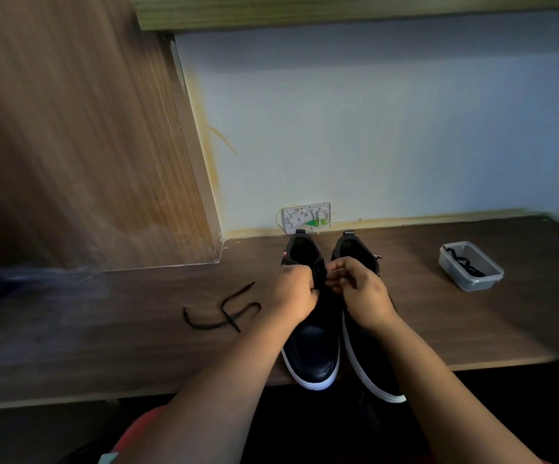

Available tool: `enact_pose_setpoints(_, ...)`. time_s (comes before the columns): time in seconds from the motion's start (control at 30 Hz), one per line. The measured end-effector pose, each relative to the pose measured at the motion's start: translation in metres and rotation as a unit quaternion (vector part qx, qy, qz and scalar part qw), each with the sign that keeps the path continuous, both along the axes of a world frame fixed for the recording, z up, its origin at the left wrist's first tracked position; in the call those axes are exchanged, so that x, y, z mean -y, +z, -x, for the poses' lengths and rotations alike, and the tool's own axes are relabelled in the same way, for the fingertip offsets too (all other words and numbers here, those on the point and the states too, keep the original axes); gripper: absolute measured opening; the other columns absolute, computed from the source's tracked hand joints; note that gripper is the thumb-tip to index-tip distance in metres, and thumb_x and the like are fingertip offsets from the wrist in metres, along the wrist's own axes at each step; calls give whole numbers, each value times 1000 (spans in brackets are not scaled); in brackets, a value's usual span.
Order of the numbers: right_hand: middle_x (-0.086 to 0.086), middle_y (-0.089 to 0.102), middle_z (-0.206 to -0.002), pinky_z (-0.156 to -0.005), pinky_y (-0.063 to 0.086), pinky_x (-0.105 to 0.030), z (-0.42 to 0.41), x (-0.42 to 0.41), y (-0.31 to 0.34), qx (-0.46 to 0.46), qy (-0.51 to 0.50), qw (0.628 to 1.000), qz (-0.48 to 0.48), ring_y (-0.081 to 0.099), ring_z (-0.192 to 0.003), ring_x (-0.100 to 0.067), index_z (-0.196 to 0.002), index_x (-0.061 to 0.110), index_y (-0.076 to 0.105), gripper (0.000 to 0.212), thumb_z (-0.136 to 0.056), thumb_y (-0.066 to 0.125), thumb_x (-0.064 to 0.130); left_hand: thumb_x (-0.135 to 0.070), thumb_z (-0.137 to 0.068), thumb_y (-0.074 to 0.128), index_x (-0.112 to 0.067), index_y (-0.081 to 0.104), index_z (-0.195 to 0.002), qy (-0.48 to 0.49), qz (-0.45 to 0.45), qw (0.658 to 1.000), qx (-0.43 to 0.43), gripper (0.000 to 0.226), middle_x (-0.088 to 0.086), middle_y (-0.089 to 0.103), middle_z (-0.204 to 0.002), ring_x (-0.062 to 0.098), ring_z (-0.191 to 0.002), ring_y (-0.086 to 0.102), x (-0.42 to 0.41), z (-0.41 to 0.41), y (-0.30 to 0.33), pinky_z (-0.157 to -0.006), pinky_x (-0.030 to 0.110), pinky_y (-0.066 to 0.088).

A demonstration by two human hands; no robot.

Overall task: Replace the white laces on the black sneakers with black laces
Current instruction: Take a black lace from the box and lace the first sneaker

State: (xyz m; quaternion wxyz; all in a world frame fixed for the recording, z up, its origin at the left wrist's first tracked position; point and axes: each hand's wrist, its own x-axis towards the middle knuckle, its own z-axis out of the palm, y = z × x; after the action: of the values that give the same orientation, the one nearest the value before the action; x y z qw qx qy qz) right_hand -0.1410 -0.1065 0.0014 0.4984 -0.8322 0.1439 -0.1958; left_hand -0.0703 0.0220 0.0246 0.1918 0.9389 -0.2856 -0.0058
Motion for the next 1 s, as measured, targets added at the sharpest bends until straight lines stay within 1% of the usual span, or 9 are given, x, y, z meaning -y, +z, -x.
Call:
enact_pose_setpoints(0.13,0,65,-104,-85,45,-16,3,-2,3,0,48,994,99,62,-95,-10,-107,16,67,36,-90,46,-7,-23,-85,70,-8,74,-79,20,54,986,-158,18,9,72,-83,25,-79,67,-4,-9,3,-73,32,53)
enact_pose_setpoints(0.27,-5,55,-103,-83,34,-3,-3,-8,-5,13,88,983,160,55,-95,-13,-110,9,69,25,-93,53,0,-16,-90,64,-10,69,-76,16,145,939,-311,16,1,63,-73,12,-66,53,-17,-9,19,-66,22,46)
enact_pose_setpoints(0.33,-6,51,-104,-84,31,-1,-4,-13,-7,14,106,984,144,53,-96,-14,-109,8,68,19,-96,54,8,-16,-92,61,-14,68,-76,8,192,915,-354,18,-4,59,-69,7,-63,50,-25,-7,37,-61,16,38)
enact_pose_setpoints(0.43,-3,48,-107,-89,27,-1,-4,-15,-2,-12,102,992,71,49,-107,-11,-104,15,66,22,-100,47,25,-19,-94,59,-17,68,-78,-7,257,877,-405,18,-7,61,-68,7,-68,54,-40,-8,54,-76,26,38)
enact_pose_setpoints(0.53,-1,48,-111,-102,33,-20,-5,-17,3,-28,74,997,-15,48,-113,-10,-94,32,63,24,-100,41,38,-20,-94,58,-16,69,-82,-26,323,841,-434,16,-7,64,-67,7,-70,59,-54,-15,58,-78,26,40)
enact_pose_setpoints(0.63,-1,55,-114,-106,40,-41,-5,-24,8,-5,95,990,-103,54,-113,-15,-94,41,64,25,-98,41,49,-22,-94,58,-19,69,-83,-50,298,860,-411,16,-8,65,-71,9,-80,58,-57,-16,57,-91,33,37)
enact_pose_setpoints(0.77,-16,64,-97,-91,45,-38,-7,-28,13,76,156,973,-154,59,-92,-30,-93,13,65,34,-94,50,43,-21,-94,56,-18,69,-81,-90,284,862,-410,18,-2,65,-81,10,-83,57,-57,-15,57,-90,31,38)
enact_pose_setpoints(0.87,-2,54,-73,-68,39,-31,-9,-17,9,77,48,978,-186,47,-69,-15,-77,22,63,25,-99,52,29,-15,-94,55,-16,68,-76,-67,385,816,-427,23,-2,64,-72,11,-74,57,-65,-24,63,-75,26,39)
enact_pose_setpoints(1.0,0,63,-76,-72,42,-34,-6,-1,6,6,-20,993,-120,52,-68,-14,-83,26,68,27,-98,49,37,-15,-94,55,-17,69,-75,-51,425,801,-418,24,-3,64,-72,10,-73,59,-74,-34,62,-75,27,39)
